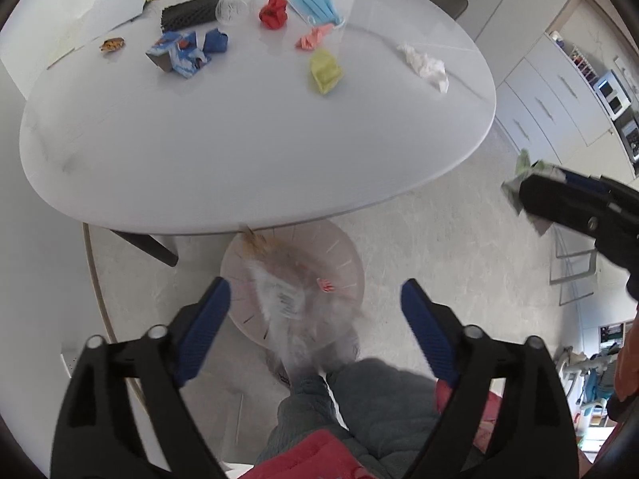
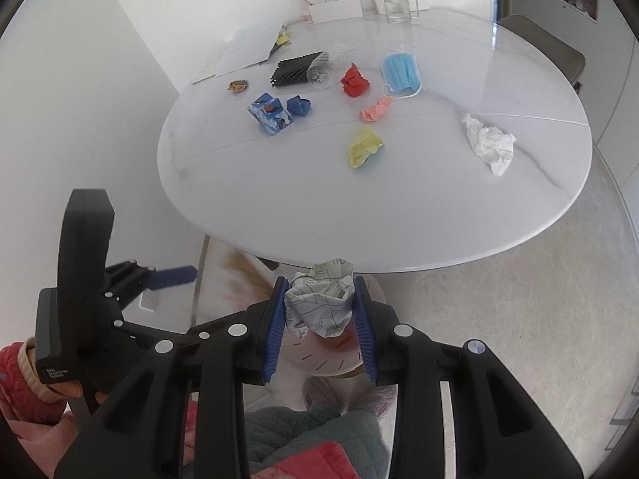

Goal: Collect trash
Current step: 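Carry both items over the wastebasket and open both tools to drop them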

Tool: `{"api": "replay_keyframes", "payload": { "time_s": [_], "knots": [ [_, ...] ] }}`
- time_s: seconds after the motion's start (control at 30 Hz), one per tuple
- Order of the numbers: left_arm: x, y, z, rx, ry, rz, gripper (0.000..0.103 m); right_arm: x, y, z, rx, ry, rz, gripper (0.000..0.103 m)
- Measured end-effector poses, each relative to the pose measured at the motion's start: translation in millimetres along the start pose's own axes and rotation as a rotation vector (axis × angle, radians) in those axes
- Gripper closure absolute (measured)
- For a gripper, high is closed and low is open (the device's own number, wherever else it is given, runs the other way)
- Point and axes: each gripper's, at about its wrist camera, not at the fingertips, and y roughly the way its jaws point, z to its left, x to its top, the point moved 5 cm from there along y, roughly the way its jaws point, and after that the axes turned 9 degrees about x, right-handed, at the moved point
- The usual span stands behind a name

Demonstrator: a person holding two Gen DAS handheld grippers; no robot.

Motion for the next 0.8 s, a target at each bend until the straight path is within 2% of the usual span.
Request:
{"api": "replay_keyframes", "payload": {
  "time_s": [0.17,0.37,0.67,0.7,0.73,0.77,0.8],
  "knots": [
    [4.7,-8.2,0.6,0.007,-0.028,-0.011,0.011,4.9,-1.1,0.3,0.007,-0.030,0.013,0.069],
    [7.4,-16.6,4.1,0.023,-0.052,-0.032,0.011,6.3,-0.9,2.0,0.016,-0.057,0.028,0.069],
    [-4.3,-38.2,41.5,0.127,-0.137,-0.075,0.008,-0.4,16.1,22.9,0.058,-0.133,0.105,0.068],
    [-5.0,-40.4,45.7,0.134,-0.146,-0.078,0.008,-2.3,18.5,25.7,0.067,-0.139,0.117,0.060],
    [-6.4,-42.6,50.0,0.140,-0.158,-0.082,0.008,-3.3,19.9,28.1,0.072,-0.142,0.125,0.041],
    [-7.8,-44.5,52.6,0.143,-0.166,-0.085,0.008,-4.3,20.8,30.1,0.068,-0.143,0.129,0.031],
    [-8.8,-46.5,56.2,0.147,-0.174,-0.087,0.008,-4.0,20.2,31.2,0.057,-0.143,0.125,0.016]
  ]
}}
